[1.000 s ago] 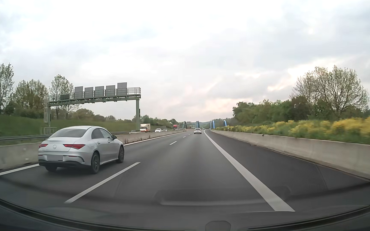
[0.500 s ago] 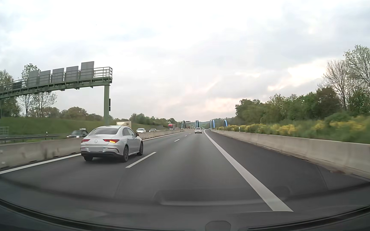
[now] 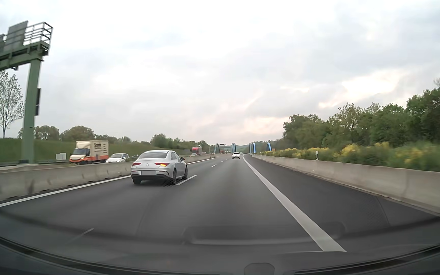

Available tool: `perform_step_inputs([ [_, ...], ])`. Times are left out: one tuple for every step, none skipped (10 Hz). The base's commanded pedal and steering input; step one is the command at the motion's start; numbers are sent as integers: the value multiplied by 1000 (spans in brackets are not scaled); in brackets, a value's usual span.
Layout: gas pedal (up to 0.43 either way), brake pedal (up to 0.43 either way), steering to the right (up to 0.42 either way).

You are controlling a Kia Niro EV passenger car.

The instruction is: Follow the waypoints while adhering to traffic rules and regulations

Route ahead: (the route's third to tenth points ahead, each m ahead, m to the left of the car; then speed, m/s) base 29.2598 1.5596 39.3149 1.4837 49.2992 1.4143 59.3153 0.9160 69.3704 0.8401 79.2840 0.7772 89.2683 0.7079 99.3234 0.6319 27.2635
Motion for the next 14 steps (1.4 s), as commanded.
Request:
perform_step_inputs([
  [177, 0, -1],
  [177, 0, -1],
  [169, 0, -1],
  [157, 0, -1],
  [157, 0, -3],
  [157, 0, -3],
  [177, 0, -2],
  [220, 0, -3],
  [240, 0, -3],
  [240, 0, -2],
  [248, 0, -2],
  [268, 0, -1],
  [280, 0, -1],
  [280, 0, -1],
])
